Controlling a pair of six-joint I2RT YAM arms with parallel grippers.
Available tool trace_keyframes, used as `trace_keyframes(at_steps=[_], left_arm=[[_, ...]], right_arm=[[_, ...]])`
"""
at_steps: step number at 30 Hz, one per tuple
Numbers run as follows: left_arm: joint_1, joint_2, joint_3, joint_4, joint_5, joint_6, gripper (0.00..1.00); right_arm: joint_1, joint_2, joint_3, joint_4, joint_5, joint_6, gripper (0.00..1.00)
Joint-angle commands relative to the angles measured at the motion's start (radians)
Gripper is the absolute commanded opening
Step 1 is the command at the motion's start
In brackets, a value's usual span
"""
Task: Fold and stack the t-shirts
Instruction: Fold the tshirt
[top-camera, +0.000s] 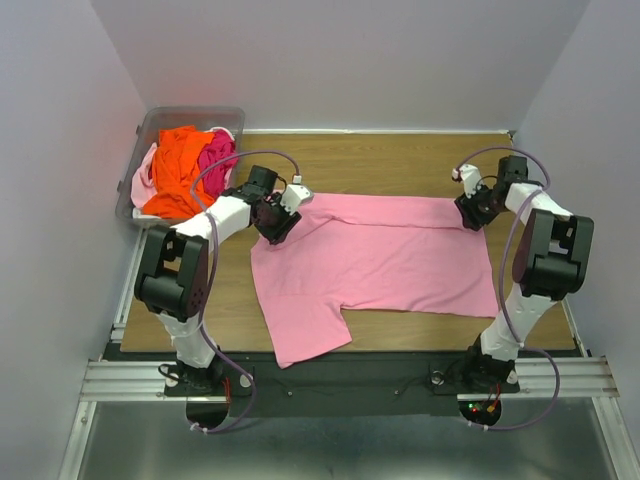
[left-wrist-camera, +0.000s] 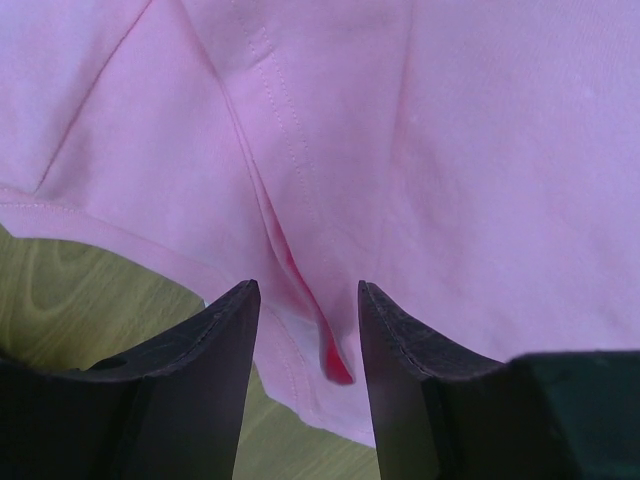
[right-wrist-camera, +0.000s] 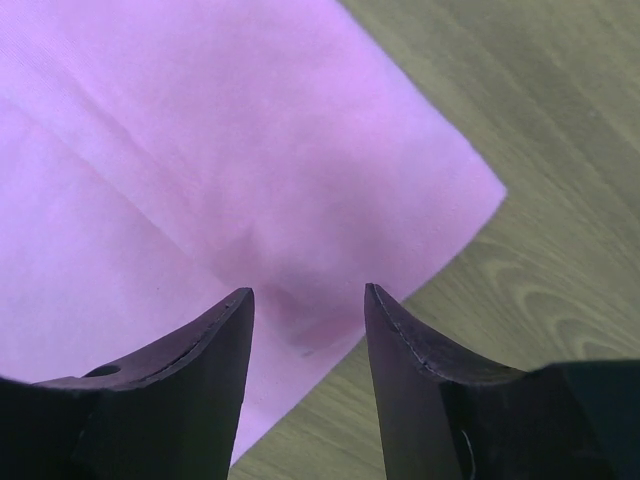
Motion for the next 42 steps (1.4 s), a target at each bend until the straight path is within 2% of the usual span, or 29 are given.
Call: trace_keyframes(at_steps=[1,7,15,24,31,37,42], left_arm=[[0.003,-0.001,0.042,-0.002,-0.012,-0.020,0.56],[0.011,0.009,0.040,-0.008,-0.004,-0.029,0.58],[0.020,0.041,0.052,-0.016,0.000,-0.034,0.59],[0.032,0.055,0.066,-0.022,0.017,-0.037,0.59],[0.034,0.059,0.066,-0.025,0.019,-0.037,0.59],[0.040,0.062,0.054,-0.014,0.008,-0.037,0.57],[0.057,0.073,0.060,-0.014,0.010,-0.037,0.53]], right_arm=[[0.004,0.025,0.037,-0.012,0.045,-0.045,0.54],[0.046,-0.004,-0.015,-0.010,0.060,-0.082,0.55],[0.053,0.032,0.014,-0.007,0.089,-0.074,0.57],[0.069,-0.026,-0.016,-0.041,0.043,-0.078,0.59],[0.083,0.017,-0.003,-0.029,0.090,-0.076,0.59],[0.083,0.032,0.007,0.023,0.155,-0.070,0.56],[0.081,0.032,0.008,0.036,0.198,-0.087,0.48]])
